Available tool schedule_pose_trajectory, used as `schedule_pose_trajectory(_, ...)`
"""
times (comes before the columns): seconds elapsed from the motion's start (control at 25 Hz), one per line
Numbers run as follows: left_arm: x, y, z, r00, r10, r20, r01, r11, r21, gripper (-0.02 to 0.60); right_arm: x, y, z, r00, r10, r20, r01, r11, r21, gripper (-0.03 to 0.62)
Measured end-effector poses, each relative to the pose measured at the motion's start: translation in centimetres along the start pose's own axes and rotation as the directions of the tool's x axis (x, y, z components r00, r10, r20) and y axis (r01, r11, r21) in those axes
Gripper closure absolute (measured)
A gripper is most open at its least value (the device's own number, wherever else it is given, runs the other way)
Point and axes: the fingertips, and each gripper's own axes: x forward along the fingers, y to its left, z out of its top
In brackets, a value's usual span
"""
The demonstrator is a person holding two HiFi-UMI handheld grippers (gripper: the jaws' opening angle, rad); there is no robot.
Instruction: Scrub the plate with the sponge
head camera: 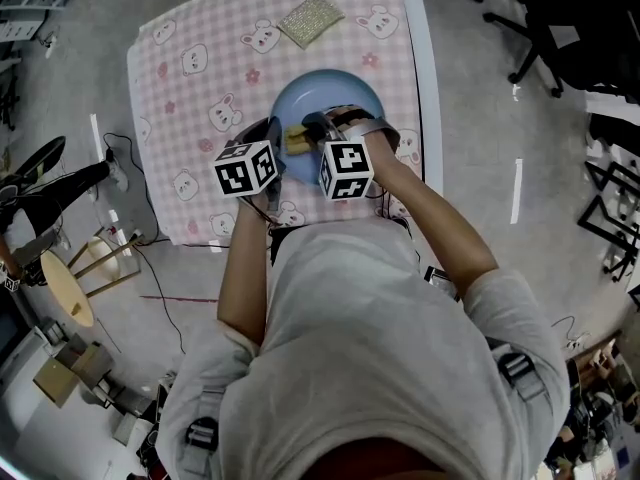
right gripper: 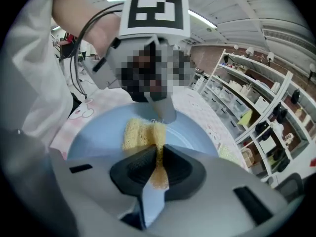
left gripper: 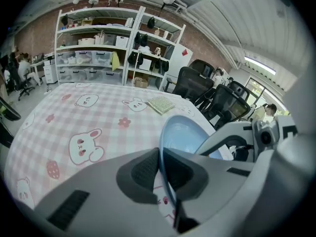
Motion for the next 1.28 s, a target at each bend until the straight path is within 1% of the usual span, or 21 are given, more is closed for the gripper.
schedule_pose_trajectory(0.12,0.1,0.0,-0.1,1.0,-0.01,-0.003,0.01,1.0,-0.005,0.552,-0.6,1.8,-0.7,0.999,0.036,-0.003,-0.036,0.999,-0.029,0.548)
schedule_pose_trajectory(0.2,0.1,0.0,-0.1,1.0,-0.008,-0.002,0.008,1.0,-0.002,0.552,-1.1,2.8,-1.4,0.998,0.056,-0.011,-0.057,0.998,-0.029,0.548)
schedule_pose_trajectory(0.44,0.0,0.0,-0.4,1.0,-0.017,-0.004,0.017,1.0,-0.01,0.552,-2.5,4.9,-4.4,0.996,0.083,-0.04,-0.081,0.996,0.039,0.548)
schedule_pose_trajectory(0.6,0.0,0.1,-0.4,1.0,-0.016,-0.005,0.016,1.0,-0.01,0.552,-3.0,4.6,-6.3,0.994,0.087,-0.061,-0.081,0.992,0.093,0.546)
schedule_pose_trajectory(0.72,0.0,0.1,-0.3,1.0,-0.019,0.0,0.019,1.0,-0.013,0.552,-3.2,3.4,-7.7,0.994,0.061,-0.085,-0.048,0.987,0.152,0.546)
schedule_pose_trajectory(0.96,-0.1,0.2,-0.2,1.0,-0.013,0.002,0.013,1.0,-0.012,0.552,-3.3,1.2,-9.5,0.992,0.025,-0.127,0.004,0.974,0.225,0.546)
schedule_pose_trajectory(1.16,-0.2,0.1,-0.3,1.0,-0.006,-0.001,0.006,1.0,-0.013,0.552,-3.2,-2.2,-11.7,0.978,-0.069,-0.197,0.119,0.959,0.255,0.546)
schedule_pose_trajectory(1.28,-0.2,0.2,-0.4,1.0,-0.007,-0.006,0.007,1.0,-0.022,0.552,-2.9,-3.7,-12.2,0.978,-0.077,-0.195,0.133,0.947,0.293,0.546)
